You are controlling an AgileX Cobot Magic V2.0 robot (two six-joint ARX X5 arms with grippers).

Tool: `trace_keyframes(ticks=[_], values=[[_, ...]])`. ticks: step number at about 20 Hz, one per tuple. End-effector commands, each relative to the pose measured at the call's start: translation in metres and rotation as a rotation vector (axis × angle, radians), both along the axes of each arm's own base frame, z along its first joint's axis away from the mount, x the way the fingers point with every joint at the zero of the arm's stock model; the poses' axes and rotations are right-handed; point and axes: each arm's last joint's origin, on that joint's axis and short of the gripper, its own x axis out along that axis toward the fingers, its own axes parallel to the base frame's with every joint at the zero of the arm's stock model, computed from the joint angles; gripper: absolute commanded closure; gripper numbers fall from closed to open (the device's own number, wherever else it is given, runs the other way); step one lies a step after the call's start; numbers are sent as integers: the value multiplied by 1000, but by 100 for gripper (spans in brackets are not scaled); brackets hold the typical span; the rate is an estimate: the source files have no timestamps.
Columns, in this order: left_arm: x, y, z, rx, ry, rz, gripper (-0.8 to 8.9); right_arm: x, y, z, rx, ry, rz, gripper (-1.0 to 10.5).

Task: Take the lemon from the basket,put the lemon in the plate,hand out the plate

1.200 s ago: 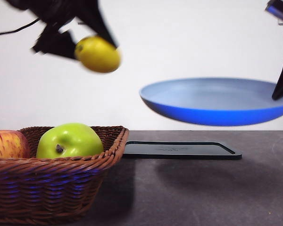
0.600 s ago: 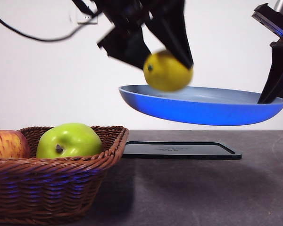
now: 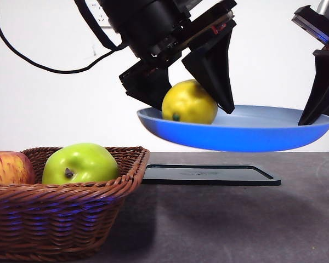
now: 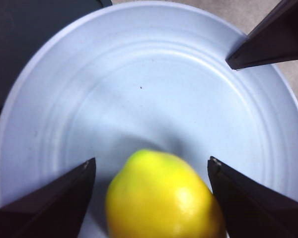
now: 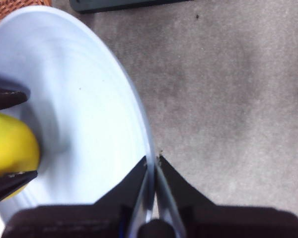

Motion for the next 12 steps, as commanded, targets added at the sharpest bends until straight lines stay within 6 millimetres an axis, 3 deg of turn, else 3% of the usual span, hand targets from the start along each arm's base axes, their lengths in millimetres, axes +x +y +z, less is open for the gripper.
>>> trace_keyframes(ticks=[1,5,12], values=[[-2,-5,5,-19,5,-6,421,3,2,4,20,-13,2,944],[-5,0,25,-47,-23,-3,422,3,2,4,22,-2,-18,944],[-13,12,83,-89,-104,-6,424,9,3,-6,12,50,-22,944]])
